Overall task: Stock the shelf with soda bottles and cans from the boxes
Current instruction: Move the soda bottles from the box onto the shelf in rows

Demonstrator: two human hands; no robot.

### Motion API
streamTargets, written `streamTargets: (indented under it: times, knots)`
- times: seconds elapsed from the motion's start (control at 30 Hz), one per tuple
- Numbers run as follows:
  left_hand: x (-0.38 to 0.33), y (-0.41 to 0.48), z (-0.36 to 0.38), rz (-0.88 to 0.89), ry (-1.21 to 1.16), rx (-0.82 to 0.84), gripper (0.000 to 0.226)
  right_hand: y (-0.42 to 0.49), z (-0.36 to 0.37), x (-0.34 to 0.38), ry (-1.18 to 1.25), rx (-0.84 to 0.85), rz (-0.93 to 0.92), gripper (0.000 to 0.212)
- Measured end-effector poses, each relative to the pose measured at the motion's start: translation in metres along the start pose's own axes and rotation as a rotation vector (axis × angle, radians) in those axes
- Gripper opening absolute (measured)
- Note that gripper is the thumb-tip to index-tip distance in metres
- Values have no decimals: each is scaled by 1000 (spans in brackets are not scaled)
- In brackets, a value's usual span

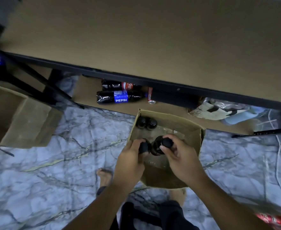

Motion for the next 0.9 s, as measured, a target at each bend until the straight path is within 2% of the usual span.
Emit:
streamTargets:
  times: [0.13,0.23,0.37,0.47,0.67,0.8,0.9]
  knots:
    - [-63,-14,-82,91,-69,-76,38,-15,-68,89,63,-50,-104,26]
    - [-114,-25,-148,164,-118,-151,35,-24,-118,155,79,-85,-191,19]
    - [-178,-34,-234,305,-98,-237,35,-35,-178,243,82,-176,-313,17]
    - [-225,-39,-295,380,-88,-316,31,-39,-214,297,141,-175,-367,12]
    - [-303,-50,-401,519,-49,-480,32,-45,-276,400,214,-285,-564,15]
    - [-338,-48,-459,532,-19,-523,27,-38,-304,458,255,-274,-656,21]
    - [-350,-34,-499,529,-29,-550,24,-28,-314,501,241,-294,-724,14]
Point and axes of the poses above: each hand's wrist, its own y-axis towards the middle knuckle, its own z-axis out of the palm, x = y × z, the point moved 4 cm from there along y, towards the middle knuckle, and after that the axes turned 11 degrees about -x, right-handed, at the moved point
